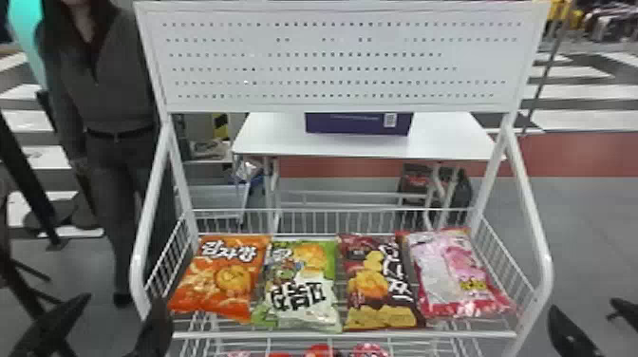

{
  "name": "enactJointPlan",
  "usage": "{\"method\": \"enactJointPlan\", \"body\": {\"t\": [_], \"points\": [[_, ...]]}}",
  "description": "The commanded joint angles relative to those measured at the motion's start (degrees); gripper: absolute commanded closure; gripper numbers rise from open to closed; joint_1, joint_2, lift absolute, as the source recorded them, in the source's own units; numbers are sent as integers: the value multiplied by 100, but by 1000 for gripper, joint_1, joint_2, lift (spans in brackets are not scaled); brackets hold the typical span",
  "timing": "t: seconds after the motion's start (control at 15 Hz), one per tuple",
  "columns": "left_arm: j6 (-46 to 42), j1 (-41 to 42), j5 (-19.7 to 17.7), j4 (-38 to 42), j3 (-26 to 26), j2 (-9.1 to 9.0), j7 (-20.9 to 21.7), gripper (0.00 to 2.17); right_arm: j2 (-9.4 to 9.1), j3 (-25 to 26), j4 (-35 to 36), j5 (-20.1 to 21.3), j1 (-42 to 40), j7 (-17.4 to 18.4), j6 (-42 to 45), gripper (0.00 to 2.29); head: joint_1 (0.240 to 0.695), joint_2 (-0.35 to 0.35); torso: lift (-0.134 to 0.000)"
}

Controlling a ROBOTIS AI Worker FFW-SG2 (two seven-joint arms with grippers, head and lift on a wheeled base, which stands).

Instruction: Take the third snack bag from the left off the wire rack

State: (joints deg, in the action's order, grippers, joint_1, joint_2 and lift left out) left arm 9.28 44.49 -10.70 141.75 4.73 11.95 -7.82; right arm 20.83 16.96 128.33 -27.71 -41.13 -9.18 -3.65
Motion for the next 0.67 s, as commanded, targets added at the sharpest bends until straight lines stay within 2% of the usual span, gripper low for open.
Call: {"method": "enactJointPlan", "body": {"t": [0.0, 0.13, 0.27, 0.4, 0.6], "points": [[0, 7, 16, 11, -52, -9, 0, 144, 17, -298, -194, 90, 255, 39, -35, 127, 499, 0, 0], [0, 16, 77, 2, -122, -9, 0, 144, -53, -878, -660, 442, 941, 39, -387, 127, 499, 0, 0], [0, 24, 112, 2, -157, -9, 0, 144, -229, -1397, -1152, 468, 1723, 13, -861, 127, 499, 0, 0], [0, 24, 112, -7, -166, -9, 0, 144, -264, -1968, -1565, 565, 2461, 22, -1424, 127, 499, 0, 0], [-18, 24, 139, -51, -245, 27, 9, 144, -466, -2733, -2163, 828, 3507, 127, -2215, 130, 499, 0, 0]]}}
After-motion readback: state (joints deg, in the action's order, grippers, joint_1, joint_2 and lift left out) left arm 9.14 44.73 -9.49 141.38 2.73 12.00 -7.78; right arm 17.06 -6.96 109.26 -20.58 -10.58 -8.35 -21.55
